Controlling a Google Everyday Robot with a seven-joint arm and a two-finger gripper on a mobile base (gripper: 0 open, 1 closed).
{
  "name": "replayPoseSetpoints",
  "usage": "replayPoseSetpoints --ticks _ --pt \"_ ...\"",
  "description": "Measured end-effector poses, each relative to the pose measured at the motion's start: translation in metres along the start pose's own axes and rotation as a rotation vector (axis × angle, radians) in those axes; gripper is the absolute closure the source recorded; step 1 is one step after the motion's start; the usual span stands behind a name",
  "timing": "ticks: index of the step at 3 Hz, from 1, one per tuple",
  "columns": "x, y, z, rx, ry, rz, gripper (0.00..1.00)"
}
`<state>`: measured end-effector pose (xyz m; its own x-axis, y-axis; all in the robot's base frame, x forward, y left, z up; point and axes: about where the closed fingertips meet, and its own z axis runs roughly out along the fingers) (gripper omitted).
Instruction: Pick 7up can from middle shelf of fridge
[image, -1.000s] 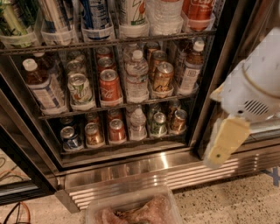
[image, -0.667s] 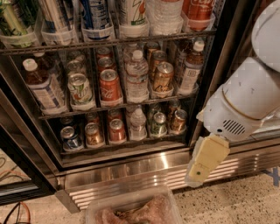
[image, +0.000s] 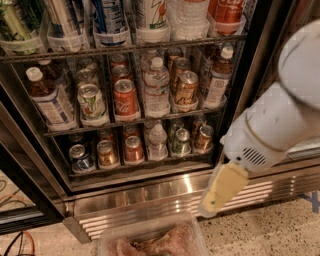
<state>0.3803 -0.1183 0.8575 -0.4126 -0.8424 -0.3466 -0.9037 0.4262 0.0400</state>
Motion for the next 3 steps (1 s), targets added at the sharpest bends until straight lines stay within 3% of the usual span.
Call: replayPoseSetpoints --ticks 1,2,3 --pt "-0.010 0.002 0.047 -0.009 -0.078 0.111 0.00" --pt "-0.023 -0.003 0.074 -0.015 -0.143 0.167 0.00" --pt "-0.034 -0.003 0.090 -0.035 -0.180 0.182 0.00"
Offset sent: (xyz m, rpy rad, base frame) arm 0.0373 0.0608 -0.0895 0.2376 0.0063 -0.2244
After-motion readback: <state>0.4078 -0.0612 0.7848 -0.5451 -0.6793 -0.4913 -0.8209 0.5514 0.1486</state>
